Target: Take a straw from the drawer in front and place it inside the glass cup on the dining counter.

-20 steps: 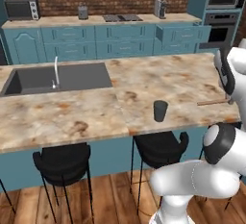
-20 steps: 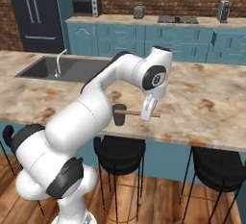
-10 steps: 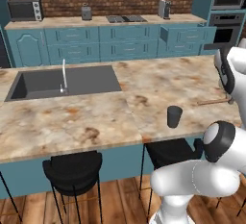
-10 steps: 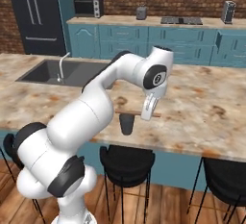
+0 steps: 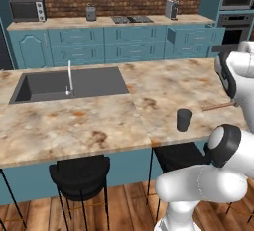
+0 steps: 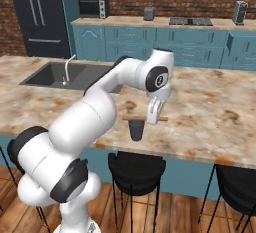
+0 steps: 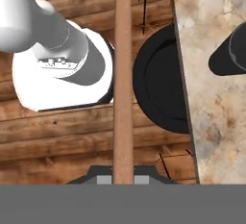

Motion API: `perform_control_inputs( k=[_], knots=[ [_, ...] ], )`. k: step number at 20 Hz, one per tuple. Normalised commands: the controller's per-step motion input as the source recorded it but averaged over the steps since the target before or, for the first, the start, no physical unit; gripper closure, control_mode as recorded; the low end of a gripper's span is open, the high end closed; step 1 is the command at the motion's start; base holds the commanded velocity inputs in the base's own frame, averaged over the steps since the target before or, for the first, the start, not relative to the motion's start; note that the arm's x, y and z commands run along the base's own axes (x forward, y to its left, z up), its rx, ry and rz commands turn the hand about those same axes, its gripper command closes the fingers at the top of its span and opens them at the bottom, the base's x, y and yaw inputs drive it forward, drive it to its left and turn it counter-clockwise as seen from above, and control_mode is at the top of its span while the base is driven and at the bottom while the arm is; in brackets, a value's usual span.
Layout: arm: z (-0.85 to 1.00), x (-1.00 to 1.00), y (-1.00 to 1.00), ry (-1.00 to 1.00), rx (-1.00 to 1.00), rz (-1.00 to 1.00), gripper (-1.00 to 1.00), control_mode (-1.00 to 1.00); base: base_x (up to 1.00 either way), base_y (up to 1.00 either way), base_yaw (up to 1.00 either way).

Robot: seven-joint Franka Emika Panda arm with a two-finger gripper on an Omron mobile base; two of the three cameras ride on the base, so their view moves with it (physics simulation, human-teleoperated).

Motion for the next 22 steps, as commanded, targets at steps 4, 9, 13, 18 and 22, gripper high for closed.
perform_control_inputs(
  k=[4, 9, 13, 18, 22],
  knots=[
    [-0.28, 0.40, 0.01, -0.03, -0.47, 0.05, 1.00, -1.00, 0.00, 0.00, 0.00],
    [-0.18, 0.75, 0.12, -0.02, -0.52, 0.02, 1.00, -1.00, 0.00, 0.00, 0.00],
    [-0.01, 0.85, 0.49, 0.11, -0.48, -0.05, 1.00, -1.00, 0.00, 0.00, 0.00],
    [0.04, 0.89, 0.54, 0.22, -0.43, -0.20, 1.00, -1.00, 0.00, 0.00, 0.00],
    [0.16, 0.72, 0.12, 0.20, -0.31, -0.20, 1.00, -1.00, 0.00, 0.00, 0.00]
  ],
)
